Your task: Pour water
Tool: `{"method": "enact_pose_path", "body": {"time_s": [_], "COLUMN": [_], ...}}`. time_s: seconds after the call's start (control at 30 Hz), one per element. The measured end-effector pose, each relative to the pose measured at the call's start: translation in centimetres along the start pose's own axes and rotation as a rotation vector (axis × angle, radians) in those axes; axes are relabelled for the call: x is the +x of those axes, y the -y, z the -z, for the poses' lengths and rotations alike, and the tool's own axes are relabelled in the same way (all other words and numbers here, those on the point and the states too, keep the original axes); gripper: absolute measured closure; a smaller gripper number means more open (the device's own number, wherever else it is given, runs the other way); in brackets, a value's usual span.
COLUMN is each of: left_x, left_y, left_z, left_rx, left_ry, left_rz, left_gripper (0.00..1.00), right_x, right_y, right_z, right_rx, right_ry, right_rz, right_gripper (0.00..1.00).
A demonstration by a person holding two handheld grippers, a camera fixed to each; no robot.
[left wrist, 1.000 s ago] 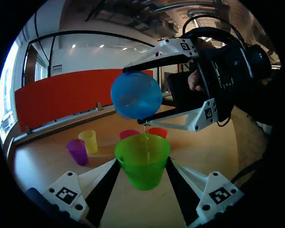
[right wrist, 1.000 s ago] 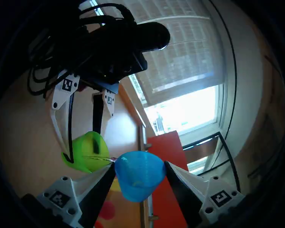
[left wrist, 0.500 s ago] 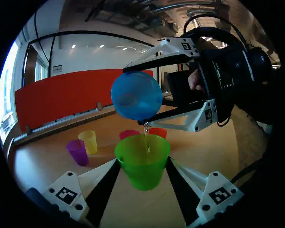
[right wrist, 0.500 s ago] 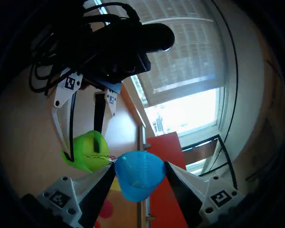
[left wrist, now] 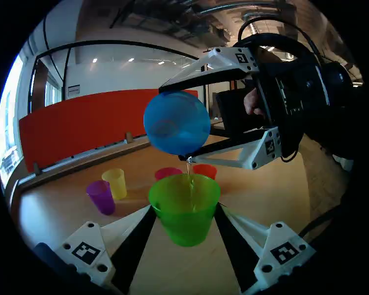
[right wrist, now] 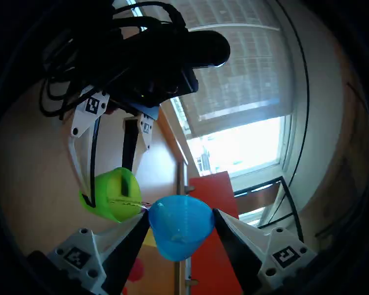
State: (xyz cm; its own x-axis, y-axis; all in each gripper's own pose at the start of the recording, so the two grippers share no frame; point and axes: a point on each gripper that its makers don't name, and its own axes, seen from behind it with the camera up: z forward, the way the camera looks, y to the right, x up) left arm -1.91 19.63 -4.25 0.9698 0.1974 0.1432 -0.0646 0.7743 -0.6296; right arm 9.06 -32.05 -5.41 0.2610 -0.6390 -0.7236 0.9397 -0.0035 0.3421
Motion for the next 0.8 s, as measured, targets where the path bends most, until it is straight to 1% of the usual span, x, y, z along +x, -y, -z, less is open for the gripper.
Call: {"method": "enact_pose_path", "body": {"time_s": [0.8], "left_x": [-0.22], "left_y": [-0.13], "left_z": [0.04], "left_rx": [-0.005], "left_ry": [0.005], "left_rz": [-0.010], "left_gripper": [0.17], "right_x": [0.18], "right_y": [0.36], "right_z": [0.08], "right_rx": [0.008], "right_ry": [0.008], "right_rz": [0.045], "right_gripper": [0.06]}}
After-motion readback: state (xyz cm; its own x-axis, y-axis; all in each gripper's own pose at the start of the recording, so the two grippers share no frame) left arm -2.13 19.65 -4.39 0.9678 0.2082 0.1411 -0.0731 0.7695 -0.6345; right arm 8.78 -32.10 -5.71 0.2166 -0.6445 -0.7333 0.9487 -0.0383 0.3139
